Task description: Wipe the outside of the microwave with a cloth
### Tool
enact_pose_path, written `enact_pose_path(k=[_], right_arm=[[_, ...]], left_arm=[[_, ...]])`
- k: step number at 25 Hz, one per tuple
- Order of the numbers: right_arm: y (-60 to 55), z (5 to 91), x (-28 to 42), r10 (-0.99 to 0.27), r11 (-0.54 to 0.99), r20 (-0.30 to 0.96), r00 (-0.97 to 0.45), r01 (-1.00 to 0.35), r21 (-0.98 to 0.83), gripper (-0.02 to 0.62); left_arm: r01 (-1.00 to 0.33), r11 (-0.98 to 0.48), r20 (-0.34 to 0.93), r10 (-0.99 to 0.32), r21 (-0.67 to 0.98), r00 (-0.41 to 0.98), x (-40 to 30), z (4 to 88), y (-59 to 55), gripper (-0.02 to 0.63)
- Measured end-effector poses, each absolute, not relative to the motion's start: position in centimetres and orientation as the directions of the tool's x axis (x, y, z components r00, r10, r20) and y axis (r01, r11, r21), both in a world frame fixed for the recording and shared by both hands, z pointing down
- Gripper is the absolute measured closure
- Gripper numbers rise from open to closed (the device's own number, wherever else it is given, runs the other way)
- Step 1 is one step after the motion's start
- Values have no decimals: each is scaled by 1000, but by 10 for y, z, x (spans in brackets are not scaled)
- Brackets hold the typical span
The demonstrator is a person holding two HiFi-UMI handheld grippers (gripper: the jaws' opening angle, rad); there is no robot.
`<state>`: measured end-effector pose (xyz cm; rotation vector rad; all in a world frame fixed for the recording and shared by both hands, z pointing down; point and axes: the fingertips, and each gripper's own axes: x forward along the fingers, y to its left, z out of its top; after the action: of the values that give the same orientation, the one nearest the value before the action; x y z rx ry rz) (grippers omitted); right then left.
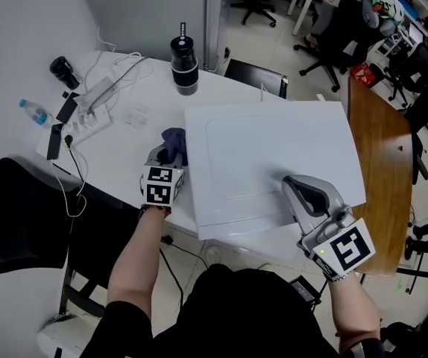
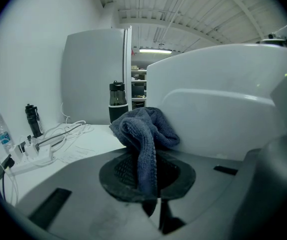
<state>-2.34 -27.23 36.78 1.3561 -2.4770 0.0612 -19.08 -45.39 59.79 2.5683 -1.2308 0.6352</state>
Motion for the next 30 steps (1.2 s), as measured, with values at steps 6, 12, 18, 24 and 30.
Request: enact_pose_path(k=[6,12,18,24,30], right_arm=[[-266,365,-20,-822,539,287,-492,-835,113,594],[-253,366,-20,-821,542,282,-496,-833,111,594],[-234,361,-15,-815,555,269,-514,-825,105,594],[-204,361,2,-806,568,250,-536,-820,72,594],[-174,355,22,-802,577,224,-554,-815,49,594]], left_arm=[[-797,-604,454,-710,2,539,-200,585,-448,575],[-815,-579,415,-747,-20,520,-212,559,-433,575],[-838,-543,368,-791,-56,488,-224,520,-404,575],[-867,-489,316,-840,-93,440,-233,476,-354,575],[-891,-437,267,-880,-126,394,-236,436,-303,575]])
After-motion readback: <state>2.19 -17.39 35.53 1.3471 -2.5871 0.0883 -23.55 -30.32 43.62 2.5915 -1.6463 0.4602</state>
